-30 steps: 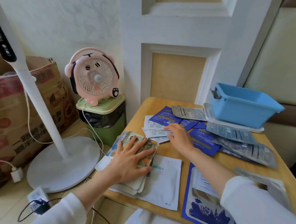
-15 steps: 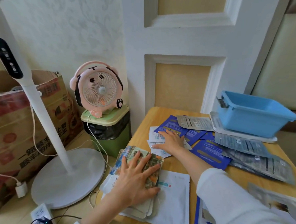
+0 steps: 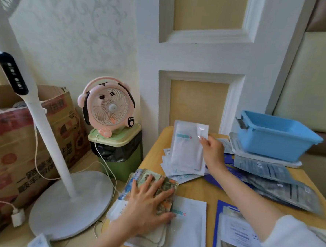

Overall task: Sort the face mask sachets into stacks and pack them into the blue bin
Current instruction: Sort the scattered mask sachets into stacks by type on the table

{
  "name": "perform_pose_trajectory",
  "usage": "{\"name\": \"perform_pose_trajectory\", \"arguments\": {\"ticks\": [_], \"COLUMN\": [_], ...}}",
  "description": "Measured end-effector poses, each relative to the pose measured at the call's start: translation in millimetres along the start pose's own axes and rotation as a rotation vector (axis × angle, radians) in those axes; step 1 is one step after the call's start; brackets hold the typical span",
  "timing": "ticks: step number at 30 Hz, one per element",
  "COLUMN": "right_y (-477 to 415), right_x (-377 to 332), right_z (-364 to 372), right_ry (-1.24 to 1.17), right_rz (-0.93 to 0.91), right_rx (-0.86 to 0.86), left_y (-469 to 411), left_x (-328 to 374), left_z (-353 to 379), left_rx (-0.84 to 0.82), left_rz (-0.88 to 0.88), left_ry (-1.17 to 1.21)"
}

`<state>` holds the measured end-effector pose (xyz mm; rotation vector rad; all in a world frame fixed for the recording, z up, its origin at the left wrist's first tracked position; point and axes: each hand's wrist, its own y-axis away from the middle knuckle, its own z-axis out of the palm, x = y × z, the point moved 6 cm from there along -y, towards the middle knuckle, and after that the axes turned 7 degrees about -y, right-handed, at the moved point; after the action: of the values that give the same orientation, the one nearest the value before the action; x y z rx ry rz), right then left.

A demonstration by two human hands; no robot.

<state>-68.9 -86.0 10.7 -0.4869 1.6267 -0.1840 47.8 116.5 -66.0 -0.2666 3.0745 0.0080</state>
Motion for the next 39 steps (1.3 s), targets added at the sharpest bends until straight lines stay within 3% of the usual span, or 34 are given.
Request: {"name": "perform_pose_trajectory", "arguments": {"ticks": [4, 7, 12, 15, 18, 21, 22, 24, 26, 29, 33, 36, 39], "right_y": [11, 24, 42, 51, 46, 36, 36, 42, 53, 65, 57, 65, 80], "right_x": [-1, -9, -26, -37, -30, -3, 7, 24, 33, 39, 44, 48, 45], "right_z": [-15, -20, -8, 11, 13, 6, 4, 1, 2, -5, -31, -37, -17], "right_ry": [-0.198, -0.302, -0.342, -0.305, -0.208, 0.199, 0.213, 0.012, -0.110, 0.006, 0.215, 0.455, 0.506], "right_rz": [0.130, 0.159, 0.159, 0.149, 0.153, 0.100, 0.140, 0.355, 0.554, 0.590, 0.589, 0.657, 0.668], "right_rx": [-0.040, -0.083, -0.233, -0.372, -0.363, -0.373, -0.386, -0.469, -0.684, -0.952, -0.953, -1.061, -1.076], "left_y": [-4, -5, 3, 0, 5, 10, 11, 15, 15, 10, 10, 13, 16], "left_x": [-2, -4, 3, -4, -20, -22, -18, -4, 14, 29, -15, -63, -78], "left_z": [-6, -24, -69, -80, -75, -65, -60, -52, -47, -51, -59, -34, -9], "left_rx": [0.040, 0.129, 0.198, 0.343, 0.396, 0.201, 0.130, 0.034, -0.006, 0.059, 0.329, 0.101, -0.139], "left_rz": [0.021, 0.025, -0.131, -0.244, -0.360, -0.376, -0.374, -0.342, -0.300, -0.269, -0.412, -0.612, -0.653], "left_ry": [0.136, 0.503, 1.225, 1.339, 1.336, 1.224, 1.166, 1.067, 0.990, 0.892, 0.487, 0.520, 0.601]}}
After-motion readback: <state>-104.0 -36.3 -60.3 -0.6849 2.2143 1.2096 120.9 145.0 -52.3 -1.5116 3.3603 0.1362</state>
